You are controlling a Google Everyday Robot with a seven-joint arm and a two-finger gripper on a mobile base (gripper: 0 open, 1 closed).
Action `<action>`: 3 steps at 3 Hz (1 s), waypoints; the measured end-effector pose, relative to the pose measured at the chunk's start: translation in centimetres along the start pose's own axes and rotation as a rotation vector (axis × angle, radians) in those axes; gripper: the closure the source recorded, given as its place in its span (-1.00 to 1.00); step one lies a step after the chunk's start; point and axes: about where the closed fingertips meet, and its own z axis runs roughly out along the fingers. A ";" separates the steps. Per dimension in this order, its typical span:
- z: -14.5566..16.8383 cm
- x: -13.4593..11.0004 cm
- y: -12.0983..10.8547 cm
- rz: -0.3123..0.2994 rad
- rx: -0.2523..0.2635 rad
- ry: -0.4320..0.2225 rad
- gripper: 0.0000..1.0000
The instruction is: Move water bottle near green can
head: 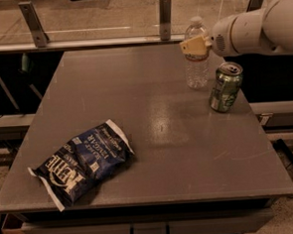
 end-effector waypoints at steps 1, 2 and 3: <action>0.1 0.8 0.1 -0.010 -0.007 0.002 -0.89; -0.1 1.7 0.1 -0.010 -0.006 0.009 -1.00; -0.2 2.0 0.0 -0.009 -0.003 0.012 -1.00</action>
Offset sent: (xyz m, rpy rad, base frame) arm -0.0121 -0.0144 -0.0227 -0.0143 0.0115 -0.0019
